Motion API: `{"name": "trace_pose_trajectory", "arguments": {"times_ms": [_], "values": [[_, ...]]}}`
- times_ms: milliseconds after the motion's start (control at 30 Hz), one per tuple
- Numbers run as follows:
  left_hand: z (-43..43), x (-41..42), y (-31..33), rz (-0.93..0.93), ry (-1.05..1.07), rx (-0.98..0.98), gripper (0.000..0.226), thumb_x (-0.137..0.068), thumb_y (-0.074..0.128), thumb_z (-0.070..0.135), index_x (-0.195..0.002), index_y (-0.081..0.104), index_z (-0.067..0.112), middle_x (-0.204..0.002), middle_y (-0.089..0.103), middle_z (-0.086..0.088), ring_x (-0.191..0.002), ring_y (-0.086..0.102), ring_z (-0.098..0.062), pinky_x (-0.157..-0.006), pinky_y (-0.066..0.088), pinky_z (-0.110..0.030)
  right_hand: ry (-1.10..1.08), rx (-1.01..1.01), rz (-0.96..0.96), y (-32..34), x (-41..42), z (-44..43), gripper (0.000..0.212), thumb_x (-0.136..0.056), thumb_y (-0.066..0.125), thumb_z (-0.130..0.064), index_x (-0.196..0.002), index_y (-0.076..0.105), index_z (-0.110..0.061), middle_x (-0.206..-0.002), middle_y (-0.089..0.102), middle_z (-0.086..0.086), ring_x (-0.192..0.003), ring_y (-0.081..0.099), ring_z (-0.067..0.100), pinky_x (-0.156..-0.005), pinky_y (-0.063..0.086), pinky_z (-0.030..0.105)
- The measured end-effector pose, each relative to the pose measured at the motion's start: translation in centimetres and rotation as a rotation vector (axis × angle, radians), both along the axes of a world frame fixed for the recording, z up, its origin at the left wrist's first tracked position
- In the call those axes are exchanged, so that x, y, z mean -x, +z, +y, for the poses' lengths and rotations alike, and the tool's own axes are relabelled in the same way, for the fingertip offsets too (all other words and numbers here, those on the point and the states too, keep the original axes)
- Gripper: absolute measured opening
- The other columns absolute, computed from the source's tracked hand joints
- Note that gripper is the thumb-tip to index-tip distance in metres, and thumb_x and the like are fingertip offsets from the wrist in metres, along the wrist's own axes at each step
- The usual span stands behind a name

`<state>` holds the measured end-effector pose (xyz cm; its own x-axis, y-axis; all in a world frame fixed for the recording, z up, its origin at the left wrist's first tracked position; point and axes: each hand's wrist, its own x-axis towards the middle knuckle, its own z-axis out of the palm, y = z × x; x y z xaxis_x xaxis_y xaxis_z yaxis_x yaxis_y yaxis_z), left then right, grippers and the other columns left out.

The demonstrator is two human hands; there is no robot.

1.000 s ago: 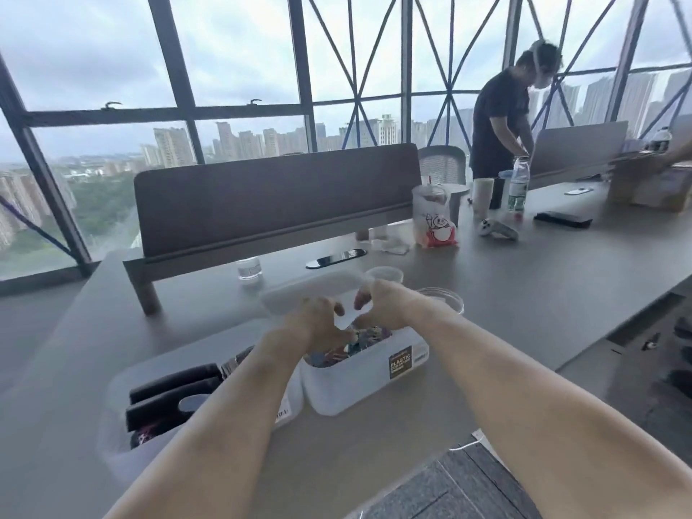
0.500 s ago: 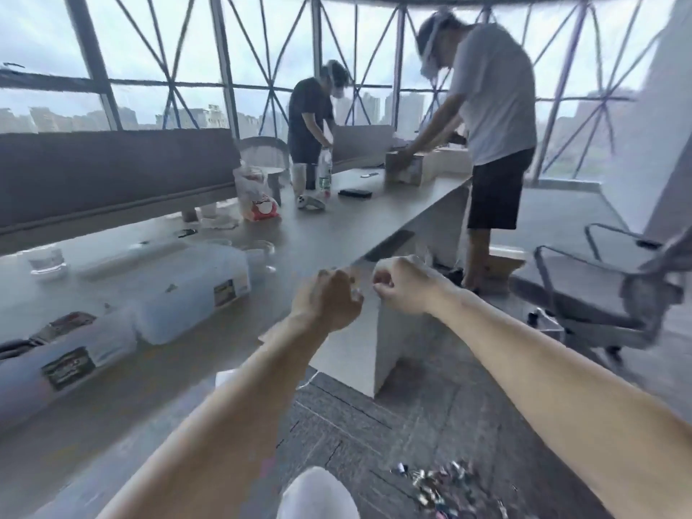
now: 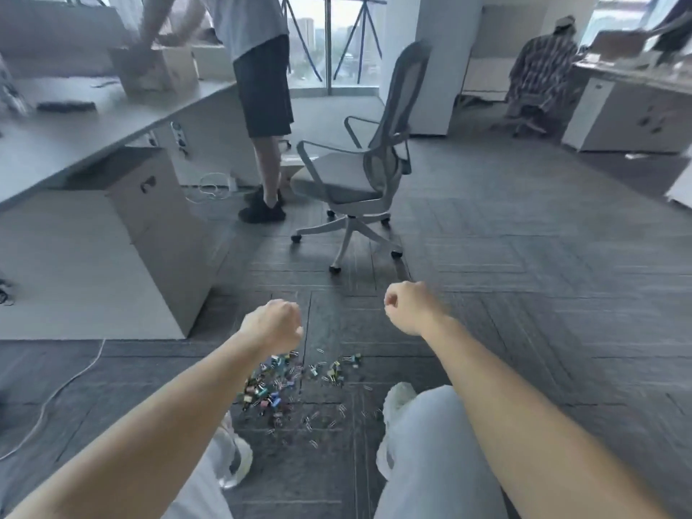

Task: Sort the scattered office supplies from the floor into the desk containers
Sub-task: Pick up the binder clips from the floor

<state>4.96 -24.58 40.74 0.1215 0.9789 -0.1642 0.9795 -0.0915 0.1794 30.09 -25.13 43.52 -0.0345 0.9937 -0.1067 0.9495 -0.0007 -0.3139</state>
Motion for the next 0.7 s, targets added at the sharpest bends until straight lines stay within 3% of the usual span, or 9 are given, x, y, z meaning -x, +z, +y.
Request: {"name": "trace_pose_trajectory", "arguments": {"times_ms": [167, 300, 400, 567, 700], "values": [[5.2, -3.0, -5.5, -0.002, -0.037, 0.111, 0.030, -0.090, 0.055, 0.032, -0.115, 0.063, 0.020, -0.119, 0.063, -0.006, -0.105, 0.062, -0.028, -0.084, 0.050, -0.035, -0.011, 0.138, 0.004, -5.7, -2.0, 4.7, 0.019, -0.094, 0.053, -0.025, -0.100, 0.070, -0.030, -0.113, 0.069, 0.002, -0.099, 0.062, 0.027, -0.084, 0.054, 0.039], [11.0, -4.1, -11.2, -0.007, -0.050, 0.234, 0.014, -0.088, 0.052, 0.030, -0.087, 0.058, 0.017, -0.108, 0.065, -0.008, -0.090, 0.062, -0.029, -0.073, 0.051, -0.035, -0.020, 0.212, -0.011, -10.9, -2.8, 10.7, 0.018, -0.094, 0.054, -0.027, -0.106, 0.068, -0.031, -0.117, 0.067, 0.002, -0.101, 0.062, 0.028, -0.087, 0.054, 0.042], [15.6, -4.4, -16.7, -0.034, 0.025, 0.356, 0.023, -0.092, 0.053, 0.031, -0.108, 0.058, 0.017, -0.110, 0.062, -0.006, -0.095, 0.061, -0.028, -0.081, 0.053, -0.038, -0.059, 0.261, -0.069, -15.9, -3.0, 15.1, 0.018, -0.095, 0.054, -0.030, -0.108, 0.066, -0.031, -0.117, 0.066, 0.003, -0.102, 0.062, 0.029, -0.083, 0.051, 0.038], [23.2, -5.5, -28.2, -0.086, 0.057, 0.499, 0.040, -0.091, 0.053, 0.033, -0.127, 0.053, 0.014, -0.122, 0.061, -0.010, -0.108, 0.058, -0.029, -0.091, 0.051, -0.040, -0.029, 0.398, -0.091, -27.2, -2.9, 23.1, 0.020, -0.097, 0.053, -0.034, -0.113, 0.063, -0.027, -0.119, 0.064, 0.003, -0.102, 0.061, 0.029, -0.077, 0.048, 0.037], [27.3, -5.9, -38.3, -0.099, 0.063, 0.562, 0.050, -0.091, 0.054, 0.042, -0.136, 0.051, 0.020, -0.129, 0.061, -0.009, -0.113, 0.059, -0.030, -0.093, 0.052, -0.042, 0.023, 0.514, -0.046, -37.4, -2.6, 28.7, 0.020, -0.097, 0.054, -0.032, -0.114, 0.062, -0.027, -0.120, 0.063, 0.003, -0.104, 0.059, 0.028, -0.081, 0.051, 0.039]]}}
